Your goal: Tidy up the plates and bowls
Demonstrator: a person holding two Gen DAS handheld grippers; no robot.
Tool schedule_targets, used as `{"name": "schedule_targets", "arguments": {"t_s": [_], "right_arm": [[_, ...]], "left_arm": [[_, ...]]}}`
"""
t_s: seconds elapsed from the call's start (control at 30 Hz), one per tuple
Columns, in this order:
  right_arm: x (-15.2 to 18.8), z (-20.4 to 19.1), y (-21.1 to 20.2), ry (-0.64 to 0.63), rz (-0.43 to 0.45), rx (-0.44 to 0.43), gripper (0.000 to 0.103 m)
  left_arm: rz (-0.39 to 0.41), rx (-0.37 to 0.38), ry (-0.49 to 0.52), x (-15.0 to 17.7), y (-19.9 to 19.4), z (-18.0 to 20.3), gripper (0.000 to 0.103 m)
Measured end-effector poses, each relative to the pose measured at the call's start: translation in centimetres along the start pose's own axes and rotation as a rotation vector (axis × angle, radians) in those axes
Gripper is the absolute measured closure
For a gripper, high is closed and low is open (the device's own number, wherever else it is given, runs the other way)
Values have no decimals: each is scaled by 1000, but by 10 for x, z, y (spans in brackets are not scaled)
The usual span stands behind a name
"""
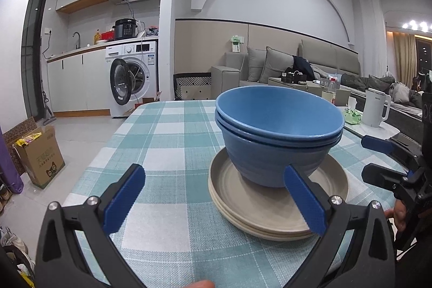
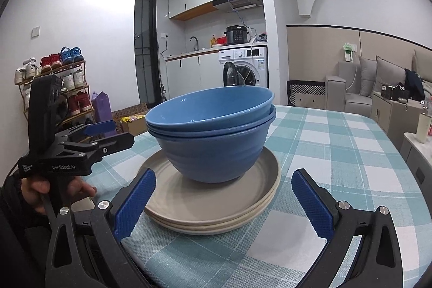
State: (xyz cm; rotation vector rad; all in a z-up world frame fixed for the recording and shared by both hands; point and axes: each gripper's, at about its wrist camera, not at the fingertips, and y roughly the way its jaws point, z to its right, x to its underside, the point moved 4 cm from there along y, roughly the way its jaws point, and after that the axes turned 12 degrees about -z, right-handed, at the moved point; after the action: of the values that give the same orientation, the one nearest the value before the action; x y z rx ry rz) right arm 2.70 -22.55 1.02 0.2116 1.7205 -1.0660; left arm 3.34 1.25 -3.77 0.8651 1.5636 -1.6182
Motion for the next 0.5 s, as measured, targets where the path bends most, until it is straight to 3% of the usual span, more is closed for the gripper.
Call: {"name": "schedule_targets", "arguments": {"t_s": [0.5], "right_arm": [[3,3,-2,15,4,-18,1]], "left_arm": [[-1,-5,-15,3,2,-4,0]]}}
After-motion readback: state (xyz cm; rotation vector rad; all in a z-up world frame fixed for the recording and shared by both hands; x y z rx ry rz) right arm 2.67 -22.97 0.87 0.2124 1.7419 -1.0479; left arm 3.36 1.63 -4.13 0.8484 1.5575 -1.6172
